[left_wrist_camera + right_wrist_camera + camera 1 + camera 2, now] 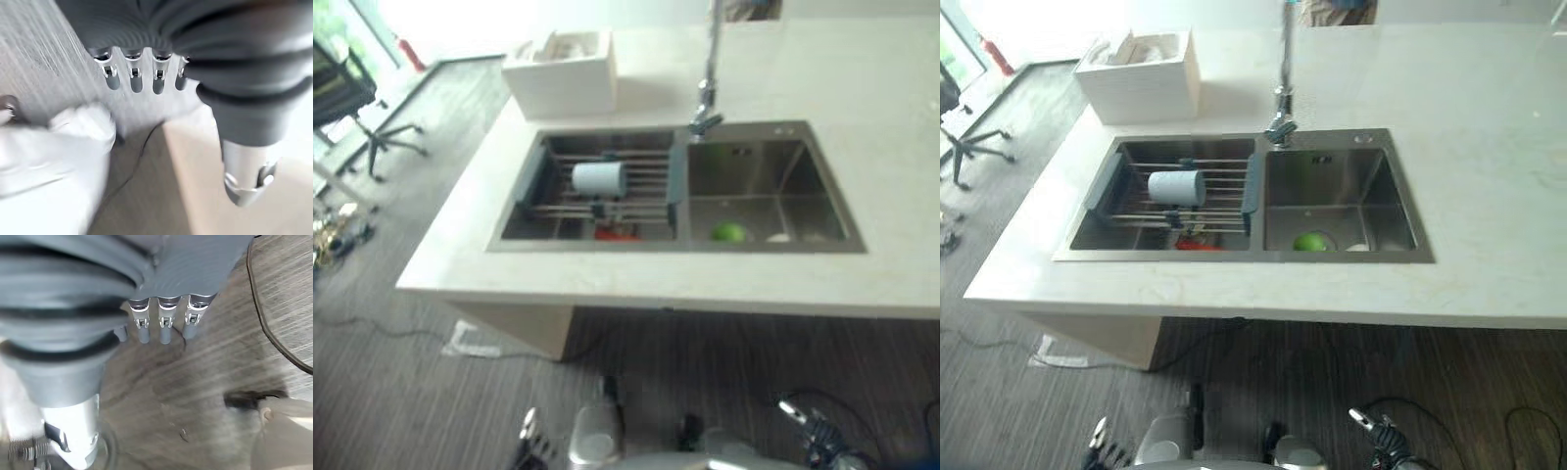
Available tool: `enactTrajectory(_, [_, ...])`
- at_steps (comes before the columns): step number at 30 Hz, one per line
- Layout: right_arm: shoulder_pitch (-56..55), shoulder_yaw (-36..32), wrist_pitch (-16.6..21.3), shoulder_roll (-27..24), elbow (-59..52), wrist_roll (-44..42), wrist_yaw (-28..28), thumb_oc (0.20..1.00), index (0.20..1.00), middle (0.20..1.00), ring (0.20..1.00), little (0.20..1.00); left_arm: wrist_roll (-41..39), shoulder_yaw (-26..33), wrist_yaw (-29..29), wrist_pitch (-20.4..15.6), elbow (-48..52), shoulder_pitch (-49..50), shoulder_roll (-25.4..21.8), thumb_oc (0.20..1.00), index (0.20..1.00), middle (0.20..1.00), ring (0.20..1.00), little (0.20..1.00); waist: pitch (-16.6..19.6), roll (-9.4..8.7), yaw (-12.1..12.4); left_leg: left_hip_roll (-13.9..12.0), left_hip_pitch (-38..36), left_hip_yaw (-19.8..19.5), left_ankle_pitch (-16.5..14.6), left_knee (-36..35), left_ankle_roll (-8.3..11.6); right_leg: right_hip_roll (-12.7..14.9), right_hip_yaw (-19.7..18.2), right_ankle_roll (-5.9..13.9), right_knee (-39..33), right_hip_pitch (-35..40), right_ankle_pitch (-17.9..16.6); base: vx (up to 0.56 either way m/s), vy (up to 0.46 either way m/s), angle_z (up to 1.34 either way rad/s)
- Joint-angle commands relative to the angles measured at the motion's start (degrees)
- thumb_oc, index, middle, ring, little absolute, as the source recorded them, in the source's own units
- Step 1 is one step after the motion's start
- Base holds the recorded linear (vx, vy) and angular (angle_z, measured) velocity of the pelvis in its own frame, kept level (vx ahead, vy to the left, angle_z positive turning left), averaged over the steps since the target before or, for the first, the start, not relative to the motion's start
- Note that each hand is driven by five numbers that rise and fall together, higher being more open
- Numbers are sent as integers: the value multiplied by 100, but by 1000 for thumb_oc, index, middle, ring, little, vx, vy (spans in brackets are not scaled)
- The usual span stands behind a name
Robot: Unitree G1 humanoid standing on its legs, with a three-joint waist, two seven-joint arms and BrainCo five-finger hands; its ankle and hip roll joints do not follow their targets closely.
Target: Place the dishes in the dishwasher.
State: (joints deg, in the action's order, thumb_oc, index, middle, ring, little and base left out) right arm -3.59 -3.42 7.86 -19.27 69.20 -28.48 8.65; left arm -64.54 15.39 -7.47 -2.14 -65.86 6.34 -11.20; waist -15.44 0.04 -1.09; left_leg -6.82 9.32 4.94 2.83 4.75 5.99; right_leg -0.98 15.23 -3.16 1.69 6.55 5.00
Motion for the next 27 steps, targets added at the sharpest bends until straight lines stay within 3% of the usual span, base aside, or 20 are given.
enactTrajectory(1, [-43, -116, 43, -88, 40, -93, 126, 1000, 1000, 1000, 1000, 1000, -738, 192, 80, -982, 263, -293, -215, 1000, 1000, 1000, 1000, 1000, -4, 214, -69, 113, -1319, 139, -130, -756, -94, 886, 150, 901, 318, -91, 69, 128, 41, 4])
enactTrajectory(3, [-125, -307, -31, -209, 226, -233, 241, 1000, 1000, 1000, 1000, 1000, -977, 699, 264, -1522, 743, -261, -629, 1000, 1000, 1000, 1000, 1000, 130, 360, -70, 109, -1411, 183, -122, -964, -60, 948, 178, 971, 193, -105, 40, 123, 60, 1])
enactTrajectory(5, [-141, -380, -53, -282, 291, -270, 273, 1000, 1000, 1000, 1000, 1000, -817, 959, 569, -1728, 924, -234, -893, 1000, 1000, 1000, 1000, 1000, 175, 426, -61, 116, -1421, 229, -129, -975, -49, 977, 190, 994, 113, -103, 11, 62, 50, 12])
enactTrajectory(9, [-133, -365, -100, -333, 350, -361, 200, 1000, 1000, 1000, 1000, 1000, 140, 1576, 1861, -2305, 1200, -210, -1769, 1000, 1000, 1000, 1000, 1000, 232, 531, -26, 159, -1402, 226, -161, -975, -78, 1008, 156, 1013, -46, -90, -44, 32, 15, -18])
enactTrajectory(14, [-145, -325, -127, -342, 279, -581, 163, 1000, 1000, 1000, 1000, 1000, 1879, 2223, 3067, -2452, 1577, -115, -2935, 1000, 1000, 1000, 1000, 1000, 298, 611, 32, 197, -1469, 229, -210, -975, -127, 1005, 158, 1035, -164, 15, -81, 26, -8, -3])
enactTrajectory(17, [-167, -298, -166, -318, 228, -603, 130, 1000, 1000, 1000, 1000, 1000, 3007, 2452, 3546, -2473, 1657, -12, -3377, 1000, 1000, 1000, 1000, 1000, 332, 607, 59, 210, -1503, 261, -236, -975, -135, 996, 191, 1053, -247, 86, -112, 14, -20, -5])
enactTrajectory(20, [-186, -274, -300, -341, 128, -590, 90, 1000, 1000, 1000, 1000, 1000, 4165, 2695, 3967, -2255, 1712, 211, -4253, 1000, 1000, 1000, 1000, 1000, 374, 606, 67, 216, -1531, 305, -258, -975, -142, 963, 200, 1077, -325, 134, -157, 7, -20, -2])
enactTrajectory(23, [-246, -190, -446, -362, -69, -655, 33, 1000, 1000, 1000, 1000, 1000, 4456, 3067, 3926, -2178, 1902, 422, -5148, 1000, 1000, 1000, 1000, 1000, 416, 606, 54, 201, -1557, 372, -264, -975, -145, 942, 209, 1106, -376, 168, -195, 9, -24, 1])
enactTrajectory(24, [-287, -131, -574, -367, -272, -697, -28, 1000, 1000, 1000, 1000, 1000, 4236, 3225, 3501, -2344, 2196, 433, -5524, 1000, 1000, 1000, 1000, 1000, 438, 599, 35, 199, -1578, 409, -274, -975, -152, 935, 197, 1124, -392, 182, -211, 19, -31, 0])
enactTrajectory(25, [-291, -129, -580, -360, -281, -696, -33, 1000, 1000, 1000, 1000, 1000, 4220, 3241, 3481, -2344, 2193, 449, -5534, 1000, 1000, 1000, 1000, 1000, 437, 592, 35, 200, -1580, 411, -275, -975, -152, 935, 195, 1125, -394, 184, -212, 47, -50, 0])
enactTrajectory(27, [-351, -30, -648, -337, -450, -787, -38, 1000, 1000, 1000, 1000, 1000, 3700, 3149, 2509, -2388, 2938, 124, -5889, 1000, 1000, 1000, 1000, 1000, 461, 562, -17, 199, -1632, 455, -305, -975, -158, 924, 177, 1145, -421, 226, -219, 48, -57, 2])
